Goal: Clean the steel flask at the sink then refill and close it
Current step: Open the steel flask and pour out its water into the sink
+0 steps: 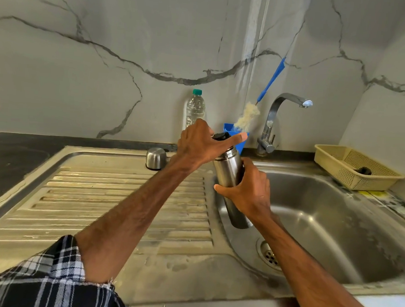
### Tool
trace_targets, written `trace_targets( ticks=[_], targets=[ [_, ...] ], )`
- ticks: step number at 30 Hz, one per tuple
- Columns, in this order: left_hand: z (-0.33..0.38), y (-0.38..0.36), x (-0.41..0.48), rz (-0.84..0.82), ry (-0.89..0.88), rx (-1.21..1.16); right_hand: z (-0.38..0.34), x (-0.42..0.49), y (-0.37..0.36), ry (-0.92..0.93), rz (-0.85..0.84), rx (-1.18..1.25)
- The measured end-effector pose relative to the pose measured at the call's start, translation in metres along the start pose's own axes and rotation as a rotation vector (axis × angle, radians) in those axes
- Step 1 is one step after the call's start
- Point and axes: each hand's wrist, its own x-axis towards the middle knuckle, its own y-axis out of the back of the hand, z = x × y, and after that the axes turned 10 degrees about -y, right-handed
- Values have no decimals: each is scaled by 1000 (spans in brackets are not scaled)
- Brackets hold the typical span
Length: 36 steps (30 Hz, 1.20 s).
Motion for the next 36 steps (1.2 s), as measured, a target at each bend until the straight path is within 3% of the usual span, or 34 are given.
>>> trace_targets(
  ticks=[4,7,11,17,24,27,30,33,36],
  targets=[
    [1,14,3,-384,-12,-339,4,0,3,-68,4,74],
    [-5,18,7,-486,-46,-519,8,3,7,-90,19,80],
    [-6,21,9,-405,-106,-473,8,4,10,-89,4,84],
    [-11,20,9,-316,-11,-384,2,-1,6,-72,-16,93],
    [-11,19,8,-457,-103,-444,0,-3,2,-48,-18,61],
    [-11,17,7,-255,-199,-346,-1,-3,4,-51,-14,38],
    [-15,11,6,-89,-167,-234,-3,-3,6,-52,-10,9],
    [-15,12,9,-256,-106,-307,-4,-3,6,-53,-31,19],
    [-18,19,10,-443,-10,-594,-3,-3,7,-65,-29,37]
  ],
)
